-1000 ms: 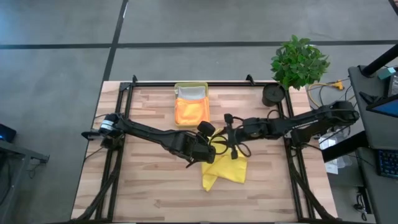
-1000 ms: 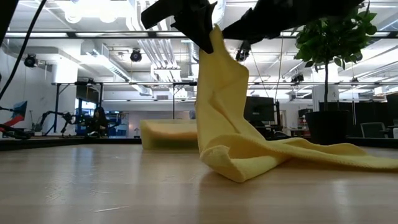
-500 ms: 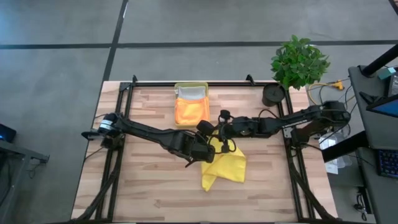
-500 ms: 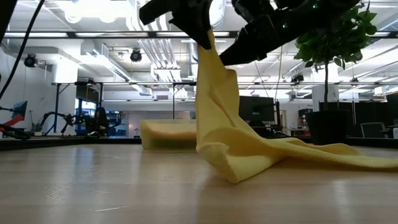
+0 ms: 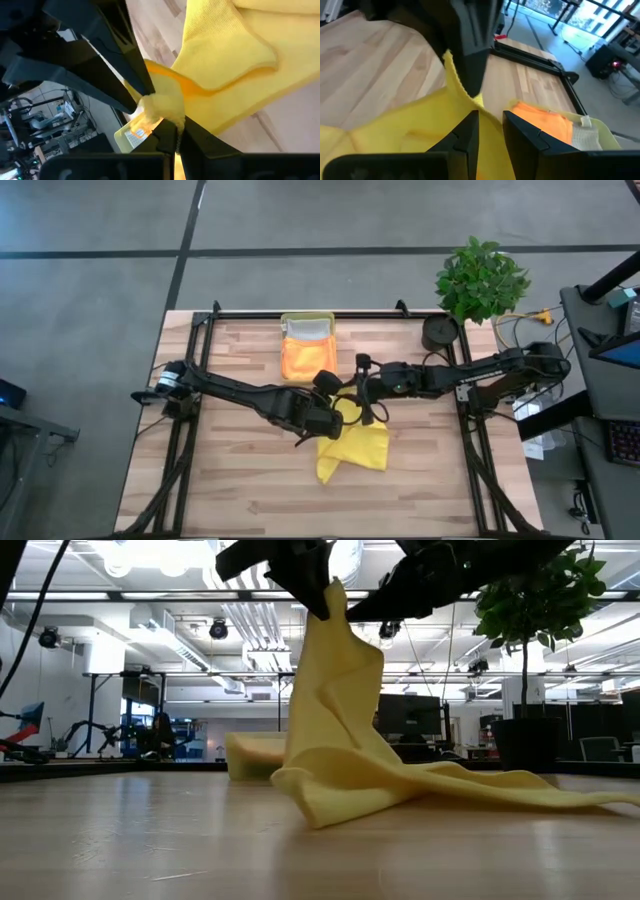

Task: Fold microfiber towels
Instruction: Fold the yellow microfiber cloth

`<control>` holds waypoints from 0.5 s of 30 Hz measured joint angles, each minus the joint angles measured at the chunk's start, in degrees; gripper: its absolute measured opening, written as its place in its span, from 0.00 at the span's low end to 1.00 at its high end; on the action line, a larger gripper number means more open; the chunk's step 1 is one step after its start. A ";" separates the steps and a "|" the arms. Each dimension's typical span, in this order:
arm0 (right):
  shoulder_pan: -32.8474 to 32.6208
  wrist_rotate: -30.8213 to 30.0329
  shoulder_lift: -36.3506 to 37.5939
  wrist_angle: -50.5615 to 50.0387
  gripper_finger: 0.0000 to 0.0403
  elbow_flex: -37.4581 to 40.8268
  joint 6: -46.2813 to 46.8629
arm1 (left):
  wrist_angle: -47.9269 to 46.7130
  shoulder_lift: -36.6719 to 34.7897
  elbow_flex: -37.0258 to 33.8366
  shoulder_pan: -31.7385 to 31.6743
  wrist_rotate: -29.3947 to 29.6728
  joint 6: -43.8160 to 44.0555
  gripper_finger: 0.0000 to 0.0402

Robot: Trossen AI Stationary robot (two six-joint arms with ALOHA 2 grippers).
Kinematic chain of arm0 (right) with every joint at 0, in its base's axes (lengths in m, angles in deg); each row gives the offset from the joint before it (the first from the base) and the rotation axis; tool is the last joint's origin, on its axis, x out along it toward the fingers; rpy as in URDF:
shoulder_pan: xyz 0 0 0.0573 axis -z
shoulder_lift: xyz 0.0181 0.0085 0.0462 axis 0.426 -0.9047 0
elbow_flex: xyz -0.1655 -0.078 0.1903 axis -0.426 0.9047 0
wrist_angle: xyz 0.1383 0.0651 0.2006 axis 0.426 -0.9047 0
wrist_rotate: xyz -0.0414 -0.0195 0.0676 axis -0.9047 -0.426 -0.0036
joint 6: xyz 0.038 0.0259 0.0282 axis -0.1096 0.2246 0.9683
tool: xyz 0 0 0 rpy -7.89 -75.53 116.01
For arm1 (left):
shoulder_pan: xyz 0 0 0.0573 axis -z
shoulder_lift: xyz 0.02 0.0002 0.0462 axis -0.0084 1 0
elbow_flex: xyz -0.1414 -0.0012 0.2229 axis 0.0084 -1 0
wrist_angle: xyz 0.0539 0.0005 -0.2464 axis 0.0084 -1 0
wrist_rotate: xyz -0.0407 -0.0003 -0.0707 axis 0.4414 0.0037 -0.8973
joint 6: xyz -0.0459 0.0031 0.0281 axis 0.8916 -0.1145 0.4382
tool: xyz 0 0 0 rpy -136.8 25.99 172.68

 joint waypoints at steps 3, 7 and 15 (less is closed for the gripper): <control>0.03 0.38 0.00 0.04 0.20 0.00 -0.63 | -0.98 0.00 0.00 0.02 0.00 -2.14 0.00; 0.20 0.38 -0.27 -0.78 0.20 -0.87 -1.99 | -1.65 0.00 0.00 0.00 0.22 -2.98 0.00; 1.52 0.38 -1.20 -4.00 0.20 -3.01 -2.26 | -3.41 -0.40 0.00 0.02 1.65 -8.28 0.00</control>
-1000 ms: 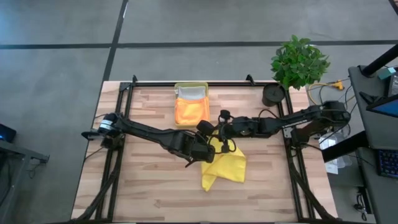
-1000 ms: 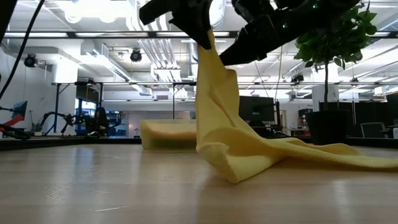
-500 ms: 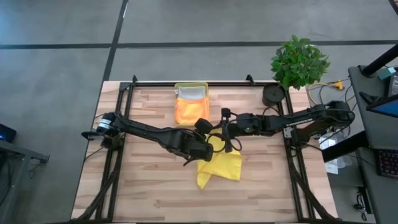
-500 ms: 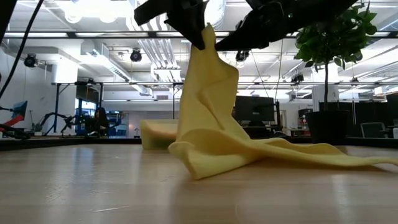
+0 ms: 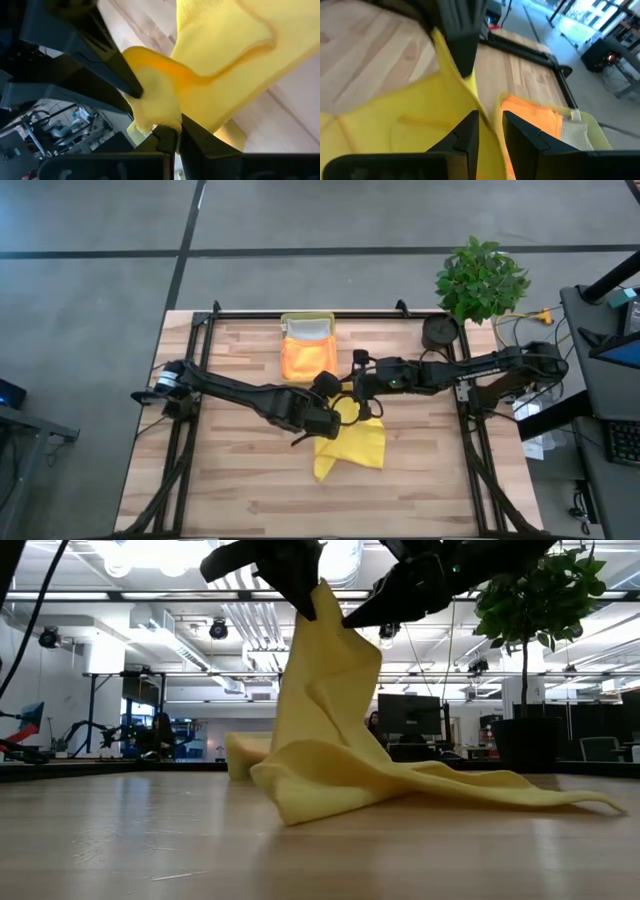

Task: Fold microfiber towels
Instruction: Fold the yellow microfiber cloth

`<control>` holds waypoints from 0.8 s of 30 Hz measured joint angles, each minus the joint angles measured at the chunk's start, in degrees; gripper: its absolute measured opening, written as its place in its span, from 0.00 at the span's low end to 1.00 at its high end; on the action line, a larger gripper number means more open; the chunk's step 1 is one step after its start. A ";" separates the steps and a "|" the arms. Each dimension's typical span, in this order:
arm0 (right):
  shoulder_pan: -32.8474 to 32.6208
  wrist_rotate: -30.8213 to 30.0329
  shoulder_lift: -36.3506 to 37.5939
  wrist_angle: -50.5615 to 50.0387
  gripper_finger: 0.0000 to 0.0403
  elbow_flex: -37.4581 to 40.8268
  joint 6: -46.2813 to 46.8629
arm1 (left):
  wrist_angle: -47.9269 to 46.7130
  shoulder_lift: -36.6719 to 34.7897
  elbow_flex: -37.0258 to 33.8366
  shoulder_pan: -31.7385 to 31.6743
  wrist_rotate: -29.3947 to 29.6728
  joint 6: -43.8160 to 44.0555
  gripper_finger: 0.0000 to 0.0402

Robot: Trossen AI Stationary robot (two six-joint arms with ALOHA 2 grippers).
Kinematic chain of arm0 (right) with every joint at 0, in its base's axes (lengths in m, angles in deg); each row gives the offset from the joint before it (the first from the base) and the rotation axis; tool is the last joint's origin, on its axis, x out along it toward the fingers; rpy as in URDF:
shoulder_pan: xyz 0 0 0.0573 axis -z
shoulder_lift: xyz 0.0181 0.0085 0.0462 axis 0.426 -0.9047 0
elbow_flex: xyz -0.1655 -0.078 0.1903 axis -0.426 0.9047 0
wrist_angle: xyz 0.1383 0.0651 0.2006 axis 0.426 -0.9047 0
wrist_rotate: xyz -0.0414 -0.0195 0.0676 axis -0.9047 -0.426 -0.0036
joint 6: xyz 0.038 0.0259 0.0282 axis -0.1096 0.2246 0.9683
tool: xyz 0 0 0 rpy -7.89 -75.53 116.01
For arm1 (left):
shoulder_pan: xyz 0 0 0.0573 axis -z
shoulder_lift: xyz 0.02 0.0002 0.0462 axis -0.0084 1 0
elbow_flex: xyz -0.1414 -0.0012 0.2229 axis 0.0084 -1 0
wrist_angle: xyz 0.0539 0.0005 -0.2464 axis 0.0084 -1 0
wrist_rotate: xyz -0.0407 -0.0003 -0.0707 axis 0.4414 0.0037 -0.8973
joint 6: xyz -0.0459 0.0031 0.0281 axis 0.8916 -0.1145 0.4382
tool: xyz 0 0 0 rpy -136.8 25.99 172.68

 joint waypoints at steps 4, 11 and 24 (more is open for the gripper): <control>0.72 0.00 0.07 -3.33 0.20 -1.16 0.00 | -2.36 -0.57 0.00 0.00 0.03 0.02 0.00; 1.84 0.00 0.00 -8.07 0.20 -2.37 1.08 | -3.20 -1.58 0.00 0.04 1.96 -0.09 0.00; 4.39 -0.71 -0.33 -10.42 0.20 -0.93 9.88 | -3.02 -2.09 0.44 0.20 4.22 0.04 0.00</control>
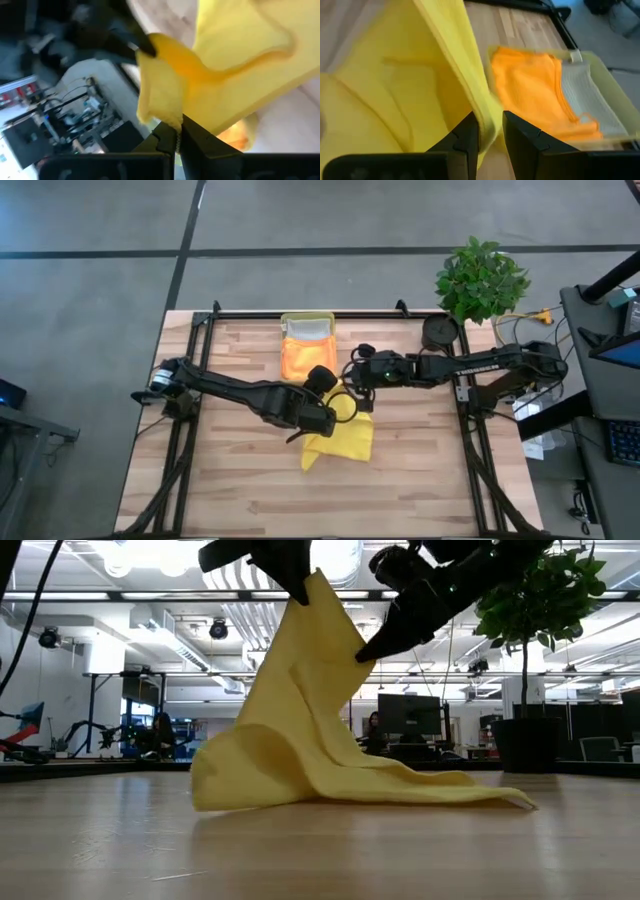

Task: Fold microfiber towels
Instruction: Fold the yellow microfiber cloth

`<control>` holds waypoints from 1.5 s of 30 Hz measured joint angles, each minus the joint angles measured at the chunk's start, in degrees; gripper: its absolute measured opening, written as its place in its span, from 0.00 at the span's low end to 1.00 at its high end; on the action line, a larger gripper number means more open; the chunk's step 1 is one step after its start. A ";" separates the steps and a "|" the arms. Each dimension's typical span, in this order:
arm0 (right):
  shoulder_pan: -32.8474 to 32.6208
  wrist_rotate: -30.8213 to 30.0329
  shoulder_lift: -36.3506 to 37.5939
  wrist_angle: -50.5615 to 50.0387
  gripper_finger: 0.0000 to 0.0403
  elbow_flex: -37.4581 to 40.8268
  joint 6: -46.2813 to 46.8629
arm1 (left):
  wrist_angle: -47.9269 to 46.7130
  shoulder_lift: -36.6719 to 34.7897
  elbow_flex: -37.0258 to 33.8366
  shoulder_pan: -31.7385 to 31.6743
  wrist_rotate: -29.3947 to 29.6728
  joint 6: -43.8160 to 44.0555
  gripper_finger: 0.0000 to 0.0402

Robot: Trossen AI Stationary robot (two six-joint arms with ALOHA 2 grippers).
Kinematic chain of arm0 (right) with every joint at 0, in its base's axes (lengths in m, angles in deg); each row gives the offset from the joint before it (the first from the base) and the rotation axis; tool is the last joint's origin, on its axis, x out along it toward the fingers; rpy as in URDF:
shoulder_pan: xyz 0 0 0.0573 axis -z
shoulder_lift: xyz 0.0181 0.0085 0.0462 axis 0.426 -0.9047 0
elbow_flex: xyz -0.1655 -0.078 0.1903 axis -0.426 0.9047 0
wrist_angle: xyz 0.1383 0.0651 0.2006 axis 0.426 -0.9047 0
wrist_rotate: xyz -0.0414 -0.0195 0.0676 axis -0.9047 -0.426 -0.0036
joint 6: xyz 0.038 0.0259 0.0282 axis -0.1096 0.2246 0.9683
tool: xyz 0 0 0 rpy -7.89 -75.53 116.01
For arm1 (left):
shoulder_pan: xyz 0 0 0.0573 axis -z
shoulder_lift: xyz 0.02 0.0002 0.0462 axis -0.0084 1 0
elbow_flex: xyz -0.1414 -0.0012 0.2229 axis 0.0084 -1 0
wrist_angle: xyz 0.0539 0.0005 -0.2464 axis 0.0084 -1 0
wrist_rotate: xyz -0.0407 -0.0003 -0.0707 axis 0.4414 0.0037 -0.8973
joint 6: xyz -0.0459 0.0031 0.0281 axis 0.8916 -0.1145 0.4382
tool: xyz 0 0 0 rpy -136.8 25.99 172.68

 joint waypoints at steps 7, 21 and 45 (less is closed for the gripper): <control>0.01 -6.31 -0.19 -1.30 0.20 0.56 5.67 | 1.09 -3.49 0.00 0.01 1.74 0.20 0.00; 0.25 -6.31 -0.19 5.21 0.20 2.78 11.34 | 4.65 -6.75 0.02 0.04 1.78 0.18 0.00; -1.36 -0.75 -12.45 5.83 0.05 5.16 23.12 | 4.51 -7.92 -0.06 0.04 3.09 0.27 0.00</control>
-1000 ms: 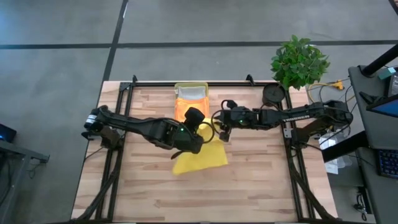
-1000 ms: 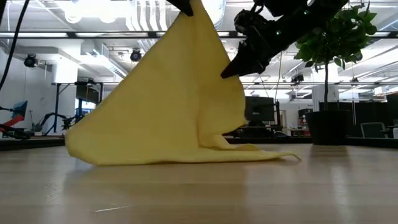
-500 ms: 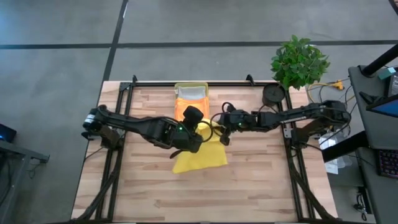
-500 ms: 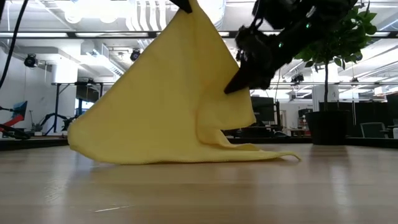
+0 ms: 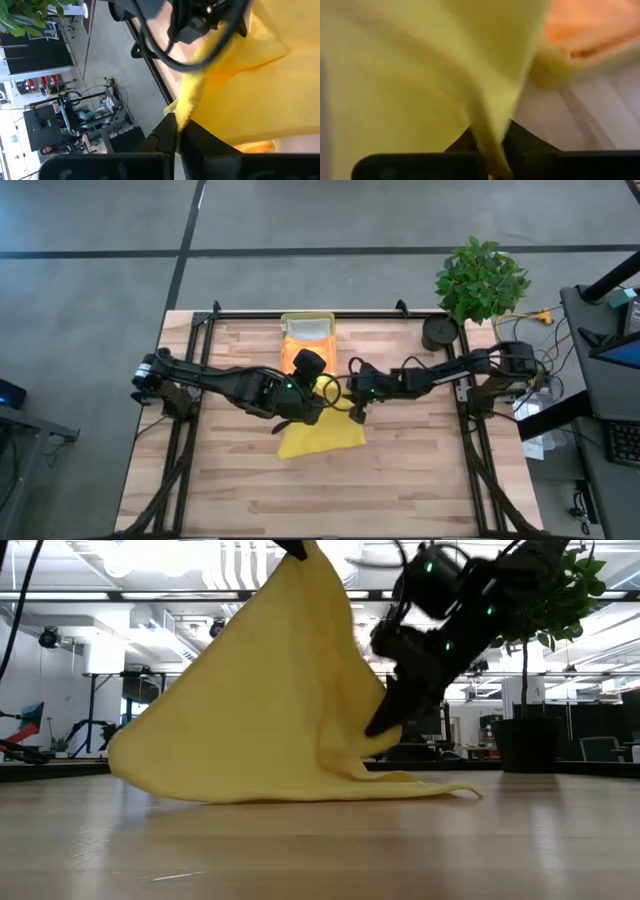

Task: Fold microfiber towels
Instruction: Fold the yellow microfiber cloth

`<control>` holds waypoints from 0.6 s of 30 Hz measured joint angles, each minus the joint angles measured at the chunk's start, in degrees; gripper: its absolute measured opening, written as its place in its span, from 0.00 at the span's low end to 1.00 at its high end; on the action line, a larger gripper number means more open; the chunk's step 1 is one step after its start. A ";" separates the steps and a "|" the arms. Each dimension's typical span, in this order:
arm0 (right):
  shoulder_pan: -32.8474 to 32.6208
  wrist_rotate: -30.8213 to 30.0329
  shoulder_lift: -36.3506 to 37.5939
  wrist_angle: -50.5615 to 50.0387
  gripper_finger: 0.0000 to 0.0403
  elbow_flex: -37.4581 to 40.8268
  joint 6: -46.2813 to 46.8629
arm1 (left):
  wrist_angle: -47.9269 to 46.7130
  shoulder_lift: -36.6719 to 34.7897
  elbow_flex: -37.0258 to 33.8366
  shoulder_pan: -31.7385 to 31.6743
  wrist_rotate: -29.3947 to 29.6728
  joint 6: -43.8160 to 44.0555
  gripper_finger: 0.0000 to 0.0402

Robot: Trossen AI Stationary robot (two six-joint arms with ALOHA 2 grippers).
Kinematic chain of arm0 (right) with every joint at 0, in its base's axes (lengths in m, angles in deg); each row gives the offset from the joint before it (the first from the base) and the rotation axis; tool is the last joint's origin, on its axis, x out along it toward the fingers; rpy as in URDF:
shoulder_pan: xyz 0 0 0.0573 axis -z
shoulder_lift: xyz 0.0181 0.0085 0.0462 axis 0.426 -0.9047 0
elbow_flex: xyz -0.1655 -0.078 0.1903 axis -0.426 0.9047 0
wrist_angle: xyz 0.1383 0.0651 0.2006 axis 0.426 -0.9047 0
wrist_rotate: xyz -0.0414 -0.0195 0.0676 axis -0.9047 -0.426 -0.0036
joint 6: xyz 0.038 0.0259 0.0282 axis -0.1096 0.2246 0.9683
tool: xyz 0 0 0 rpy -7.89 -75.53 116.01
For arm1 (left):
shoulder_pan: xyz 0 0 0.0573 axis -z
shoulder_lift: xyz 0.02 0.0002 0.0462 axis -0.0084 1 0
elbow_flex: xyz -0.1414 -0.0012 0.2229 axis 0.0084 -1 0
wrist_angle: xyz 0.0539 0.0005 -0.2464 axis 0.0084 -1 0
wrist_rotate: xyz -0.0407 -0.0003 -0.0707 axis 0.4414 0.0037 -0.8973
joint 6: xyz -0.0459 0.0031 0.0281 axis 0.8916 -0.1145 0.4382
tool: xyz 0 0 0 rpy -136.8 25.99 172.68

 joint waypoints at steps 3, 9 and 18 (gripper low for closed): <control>-1.12 -0.95 2.76 0.11 0.03 0.00 -0.39 | -0.05 0.00 -0.09 -0.07 -0.02 1.89 0.00; -1.96 -3.55 12.00 -11.23 0.02 0.04 -1.25 | -5.33 0.00 -0.16 -0.32 -0.08 9.15 0.00; -1.96 7.46 31.27 -31.50 0.02 0.04 -4.17 | -9.08 -0.58 -0.27 -0.63 -6.43 23.81 0.00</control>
